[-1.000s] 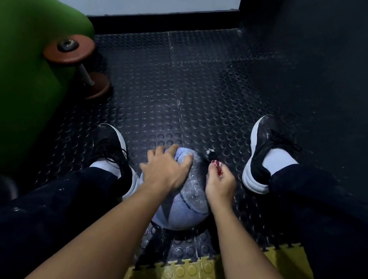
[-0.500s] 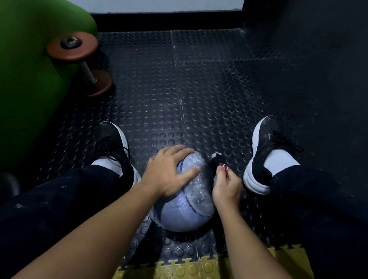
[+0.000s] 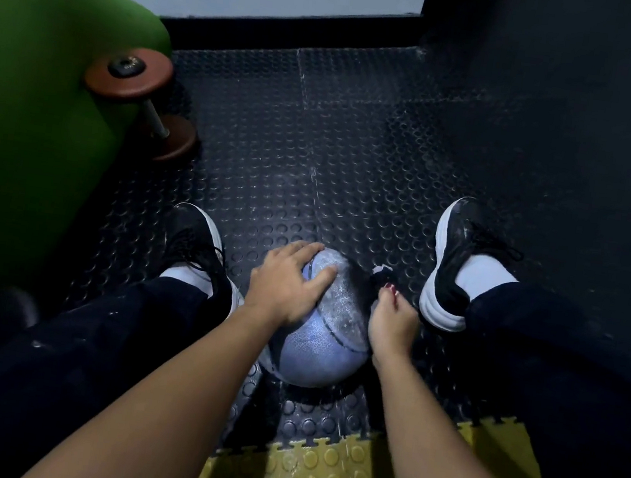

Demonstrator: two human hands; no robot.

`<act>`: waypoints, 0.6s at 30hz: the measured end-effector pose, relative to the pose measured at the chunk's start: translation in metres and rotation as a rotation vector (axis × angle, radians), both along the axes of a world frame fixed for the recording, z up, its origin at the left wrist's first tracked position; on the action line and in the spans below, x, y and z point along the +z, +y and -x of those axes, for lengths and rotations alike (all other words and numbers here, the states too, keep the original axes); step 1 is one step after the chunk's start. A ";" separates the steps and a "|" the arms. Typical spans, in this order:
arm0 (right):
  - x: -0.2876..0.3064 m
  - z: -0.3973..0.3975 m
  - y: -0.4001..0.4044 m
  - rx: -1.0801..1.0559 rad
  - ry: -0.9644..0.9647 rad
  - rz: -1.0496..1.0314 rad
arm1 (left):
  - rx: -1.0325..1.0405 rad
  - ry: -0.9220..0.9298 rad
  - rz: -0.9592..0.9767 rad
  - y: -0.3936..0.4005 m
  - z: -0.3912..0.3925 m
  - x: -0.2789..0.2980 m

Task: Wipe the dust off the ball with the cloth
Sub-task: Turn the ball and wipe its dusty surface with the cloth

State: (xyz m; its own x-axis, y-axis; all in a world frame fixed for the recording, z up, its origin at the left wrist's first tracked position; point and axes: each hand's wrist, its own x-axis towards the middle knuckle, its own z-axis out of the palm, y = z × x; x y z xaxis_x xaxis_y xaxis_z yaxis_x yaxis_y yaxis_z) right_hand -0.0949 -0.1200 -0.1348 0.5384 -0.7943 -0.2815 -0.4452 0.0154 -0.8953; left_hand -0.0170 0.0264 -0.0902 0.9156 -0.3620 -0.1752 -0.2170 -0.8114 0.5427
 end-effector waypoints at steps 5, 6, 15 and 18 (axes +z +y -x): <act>0.011 -0.015 0.004 0.173 -0.100 0.165 | 0.088 0.031 0.053 0.001 -0.001 -0.002; 0.010 -0.010 0.009 0.194 -0.153 0.207 | 0.105 0.041 0.070 0.002 -0.002 -0.003; 0.003 -0.015 0.000 0.126 -0.123 0.219 | 0.266 0.189 0.389 0.029 0.008 -0.020; 0.004 -0.003 0.015 0.203 -0.315 0.311 | 0.289 0.206 0.435 0.030 0.005 -0.021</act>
